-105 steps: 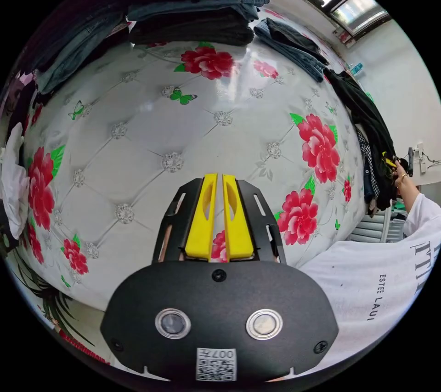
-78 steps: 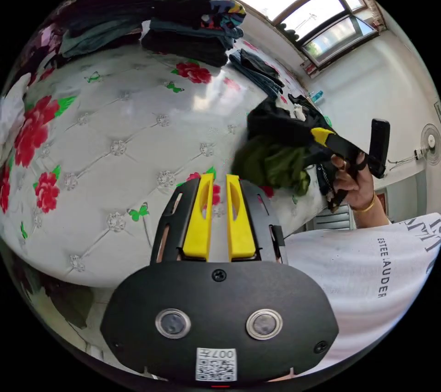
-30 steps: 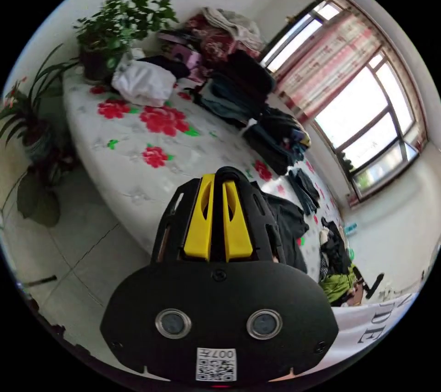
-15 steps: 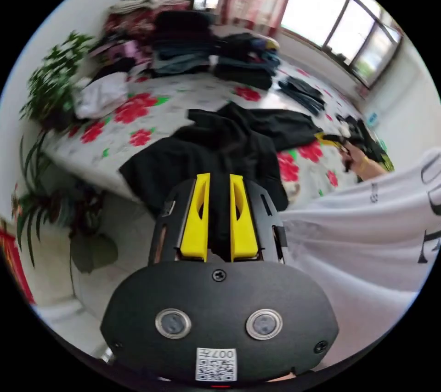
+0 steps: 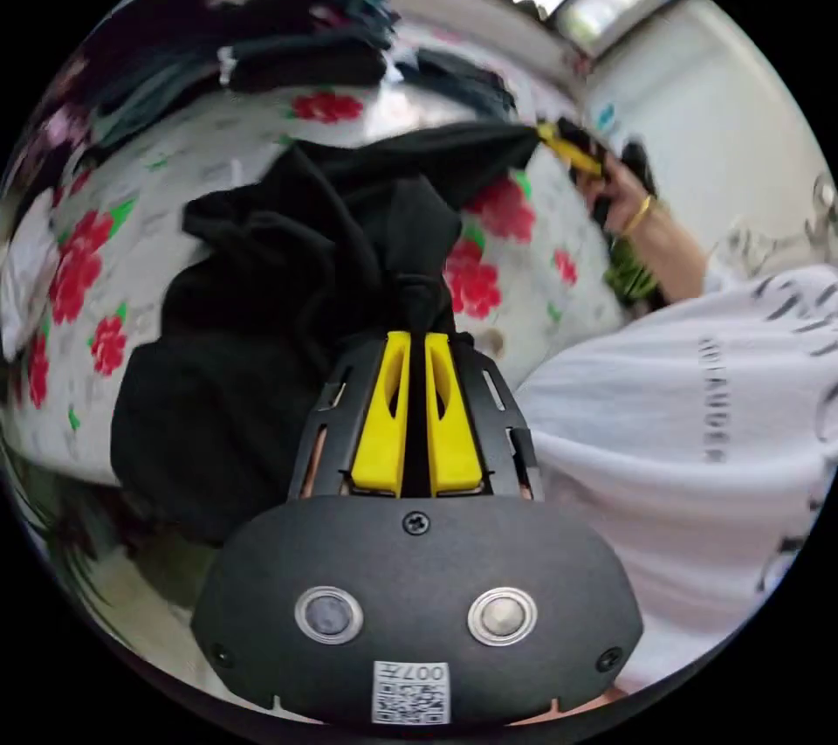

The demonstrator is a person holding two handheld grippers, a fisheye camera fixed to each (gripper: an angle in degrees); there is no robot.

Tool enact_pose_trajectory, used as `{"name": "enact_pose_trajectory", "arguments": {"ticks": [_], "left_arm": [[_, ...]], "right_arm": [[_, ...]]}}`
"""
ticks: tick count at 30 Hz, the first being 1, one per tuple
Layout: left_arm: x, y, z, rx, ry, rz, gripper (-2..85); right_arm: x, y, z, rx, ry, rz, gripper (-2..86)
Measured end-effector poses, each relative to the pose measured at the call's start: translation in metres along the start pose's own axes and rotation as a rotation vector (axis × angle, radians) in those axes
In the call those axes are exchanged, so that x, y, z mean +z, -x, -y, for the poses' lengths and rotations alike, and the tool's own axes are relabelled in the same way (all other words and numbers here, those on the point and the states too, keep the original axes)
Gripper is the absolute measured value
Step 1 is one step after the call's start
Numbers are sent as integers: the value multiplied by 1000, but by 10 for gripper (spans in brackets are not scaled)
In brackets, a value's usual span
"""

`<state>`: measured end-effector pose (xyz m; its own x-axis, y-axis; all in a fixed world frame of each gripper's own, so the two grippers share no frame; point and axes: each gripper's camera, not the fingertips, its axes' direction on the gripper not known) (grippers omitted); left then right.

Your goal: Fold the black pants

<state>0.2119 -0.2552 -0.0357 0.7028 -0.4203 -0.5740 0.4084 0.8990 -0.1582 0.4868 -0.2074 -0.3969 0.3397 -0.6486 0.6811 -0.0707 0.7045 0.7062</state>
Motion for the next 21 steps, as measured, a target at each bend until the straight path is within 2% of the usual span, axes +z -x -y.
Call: {"name": "enact_pose_trajectory", "arguments": {"ticks": [2,5,11,15,18,21], "left_arm": [[-97,37,-41,-130,-295,-126,3],[-200,56,-92,-180,-603,-182,0],[-303,19,-114,9,-875,-164,0],[-325,23,-95,-15,-884,-204,2],[-327,47,-52,-99,-777,-109,7],[-293,108,27,-254,-631,-28,24]], "right_arm": [[-64,13,-6,-55,-124,68,0],[-141,25,-19,-99,-237,128,-2],[-241,72,-51,-268,-343,226,-2],[-268,103,-63,-336,-429,188,-1],[-260,122,-51,-343,-435,168,0],[-212,137,-8,-329,-345,38,5]]}}
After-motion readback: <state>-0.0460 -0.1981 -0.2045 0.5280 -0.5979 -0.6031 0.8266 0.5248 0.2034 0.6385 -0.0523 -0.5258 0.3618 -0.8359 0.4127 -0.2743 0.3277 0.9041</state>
